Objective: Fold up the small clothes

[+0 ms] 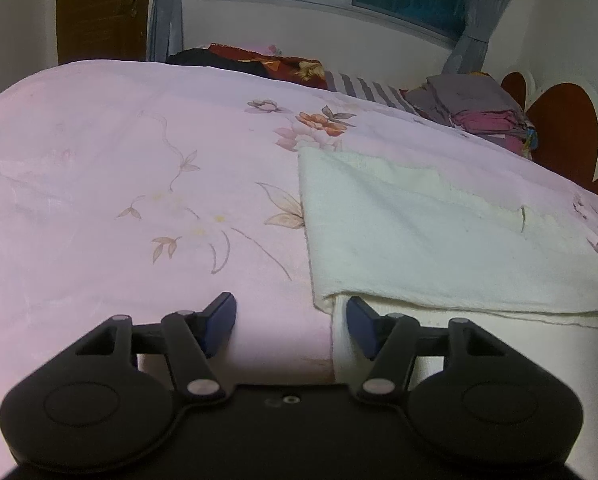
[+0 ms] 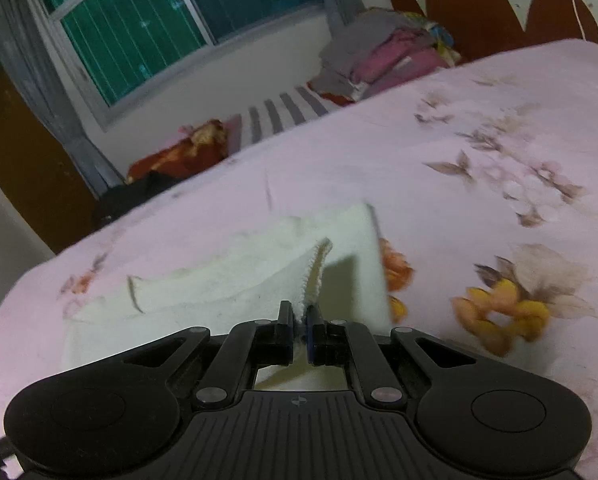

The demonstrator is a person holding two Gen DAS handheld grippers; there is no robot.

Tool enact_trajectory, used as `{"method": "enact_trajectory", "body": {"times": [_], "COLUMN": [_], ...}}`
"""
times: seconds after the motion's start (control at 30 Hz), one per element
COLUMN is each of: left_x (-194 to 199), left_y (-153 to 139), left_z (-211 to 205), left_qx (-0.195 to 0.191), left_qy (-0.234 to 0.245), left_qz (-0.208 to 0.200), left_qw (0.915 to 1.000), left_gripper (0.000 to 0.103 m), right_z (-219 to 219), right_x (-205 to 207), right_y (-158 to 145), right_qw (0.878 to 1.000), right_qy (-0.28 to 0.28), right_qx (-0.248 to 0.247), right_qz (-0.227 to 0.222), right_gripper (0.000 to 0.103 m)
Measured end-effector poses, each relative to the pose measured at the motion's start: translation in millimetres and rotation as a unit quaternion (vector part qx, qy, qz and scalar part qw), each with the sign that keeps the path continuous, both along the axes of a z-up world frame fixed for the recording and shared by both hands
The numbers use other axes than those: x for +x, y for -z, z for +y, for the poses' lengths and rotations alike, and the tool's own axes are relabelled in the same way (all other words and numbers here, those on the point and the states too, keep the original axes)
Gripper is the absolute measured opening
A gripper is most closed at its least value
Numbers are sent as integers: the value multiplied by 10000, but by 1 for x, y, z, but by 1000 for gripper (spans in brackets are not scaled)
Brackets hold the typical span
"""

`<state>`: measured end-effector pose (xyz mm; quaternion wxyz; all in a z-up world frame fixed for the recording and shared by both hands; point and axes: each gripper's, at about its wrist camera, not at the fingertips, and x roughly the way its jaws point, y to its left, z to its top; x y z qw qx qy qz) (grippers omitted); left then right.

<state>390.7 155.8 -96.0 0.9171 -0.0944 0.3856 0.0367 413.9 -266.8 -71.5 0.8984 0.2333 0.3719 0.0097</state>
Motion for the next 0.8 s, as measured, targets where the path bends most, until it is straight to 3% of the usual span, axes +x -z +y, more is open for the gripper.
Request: {"method": "enact_trajectory", "body": {"times": [0.8], "left_x": [7], "left_y": [1], "left_z": [2], "left_qx": [35], "left_qy": [209], "left_qz": [126], "left_qw": [9997], "left_gripper": [56], "right_z": [-2], "right_x": [-6], "right_y": [22], "right_qw": [9994], "right_qy": [-33], "right_qx": [-269], "right_qz": [230], "right_gripper": [5]}}
